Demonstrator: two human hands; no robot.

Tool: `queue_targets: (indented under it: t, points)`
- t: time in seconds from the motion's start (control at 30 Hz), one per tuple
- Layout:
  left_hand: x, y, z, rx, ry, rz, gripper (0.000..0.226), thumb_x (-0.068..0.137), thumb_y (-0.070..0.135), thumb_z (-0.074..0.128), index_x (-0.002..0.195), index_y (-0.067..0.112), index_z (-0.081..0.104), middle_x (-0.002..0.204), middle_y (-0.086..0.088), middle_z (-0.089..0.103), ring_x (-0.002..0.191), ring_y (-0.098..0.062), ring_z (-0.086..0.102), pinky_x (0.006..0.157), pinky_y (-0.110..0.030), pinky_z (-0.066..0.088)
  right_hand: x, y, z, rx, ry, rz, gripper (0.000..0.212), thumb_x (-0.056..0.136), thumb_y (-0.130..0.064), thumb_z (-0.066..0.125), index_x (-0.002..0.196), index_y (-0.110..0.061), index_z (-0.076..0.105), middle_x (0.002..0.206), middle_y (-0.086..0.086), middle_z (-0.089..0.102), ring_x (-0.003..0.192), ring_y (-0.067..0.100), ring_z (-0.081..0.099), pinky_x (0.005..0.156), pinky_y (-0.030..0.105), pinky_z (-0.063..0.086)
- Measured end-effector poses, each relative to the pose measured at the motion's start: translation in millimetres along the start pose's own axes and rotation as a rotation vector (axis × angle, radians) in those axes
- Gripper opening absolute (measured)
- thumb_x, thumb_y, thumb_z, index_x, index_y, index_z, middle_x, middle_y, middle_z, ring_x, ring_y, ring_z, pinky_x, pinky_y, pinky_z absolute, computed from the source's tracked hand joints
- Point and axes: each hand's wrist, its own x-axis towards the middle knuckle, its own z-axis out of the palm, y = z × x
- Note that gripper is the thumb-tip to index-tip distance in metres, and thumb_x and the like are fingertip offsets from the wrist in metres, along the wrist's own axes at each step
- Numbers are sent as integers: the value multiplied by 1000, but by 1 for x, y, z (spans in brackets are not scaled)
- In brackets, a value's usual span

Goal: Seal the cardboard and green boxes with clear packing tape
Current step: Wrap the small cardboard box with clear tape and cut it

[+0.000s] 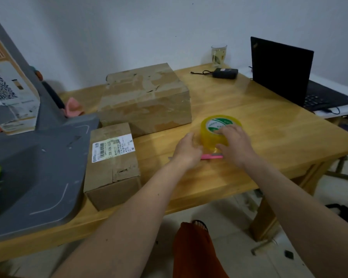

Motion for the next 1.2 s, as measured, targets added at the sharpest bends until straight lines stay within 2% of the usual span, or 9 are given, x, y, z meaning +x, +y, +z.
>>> queue_targets:
  t: [0.23, 0.4, 0.53, 0.63, 0.73, 0.87, 0.97, 1.1, 1.2]
  points:
    - [3, 1, 6, -149, 152, 113, 50, 92, 5, 55, 141, 15, 51, 138, -4, 56, 129, -18, 51, 110, -40, 41, -1, -18, -15, 249, 120, 2, 36, 89, -20, 68, 122, -11, 59, 124, 8, 60, 119, 23, 51, 98, 33, 39]
    - [-34, 9, -13, 10, 387, 339, 47, 97, 6, 53, 143, 9, 46, 149, -4, 44, 139, -16, 39, 113, -21, 27, -13, -42, -26, 635, 115, 43, 30, 84, -16, 74, 112, -12, 64, 106, -1, 63, 102, 9, 57, 87, 22, 42]
    - [-60, 3, -18, 99, 489, 552, 43, 98, 6, 52, 141, 8, 50, 150, -3, 45, 141, -14, 37, 115, -22, 28, -30, -62, -28, 946, 88, 75, 17, 84, -4, 70, 101, -6, 67, 96, 7, 71, 90, 14, 66, 81, 25, 51]
    - [-73, -3, -26, 121, 550, 582, 39, 97, 8, 56, 136, 10, 56, 145, -2, 50, 138, -12, 41, 112, -16, 27, -42, -77, -27, 1071, 64, 77, 12, 86, -1, 66, 94, -9, 69, 91, 9, 72, 82, 12, 65, 75, 25, 53]
    - [-83, -9, -38, 68, 637, 568, 28, 94, 12, 58, 120, 9, 68, 130, -2, 61, 124, -15, 53, 107, -25, 39, -52, -91, -23, 1080, 45, 52, 14, 87, -2, 66, 90, -16, 68, 84, 1, 71, 73, 4, 62, 60, 14, 49]
    - [-96, -7, -57, -146, 690, 465, 5, 84, 19, 74, 87, 16, 72, 100, 6, 63, 101, -10, 60, 89, -20, 45, -63, -105, -19, 950, 70, 11, 13, 85, -6, 68, 95, -14, 67, 97, 1, 69, 97, 9, 62, 86, 25, 49]
    - [-105, -6, -68, -284, 664, 390, 18, 78, 14, 79, 72, 26, 67, 85, 6, 64, 80, -3, 59, 74, -13, 44, -71, -114, -17, 874, 71, -8, 15, 85, -12, 71, 100, -12, 69, 103, -1, 70, 102, 10, 63, 92, 30, 50]
    - [-116, -9, -78, -514, 600, 287, 21, 80, 11, 78, 70, 28, 70, 75, 7, 70, 69, 1, 61, 68, -14, 47, -79, -121, -20, 839, 70, -15, 16, 84, -13, 73, 99, -15, 69, 102, 0, 70, 102, 12, 63, 94, 35, 50]
    - [-121, -12, -82, -532, 590, 265, 22, 85, 12, 73, 71, 29, 71, 71, 11, 70, 70, 0, 63, 69, -16, 50, -82, -124, -21, 807, 72, -22, 21, 84, -16, 73, 104, -11, 71, 101, 1, 71, 101, 13, 64, 92, 39, 51]
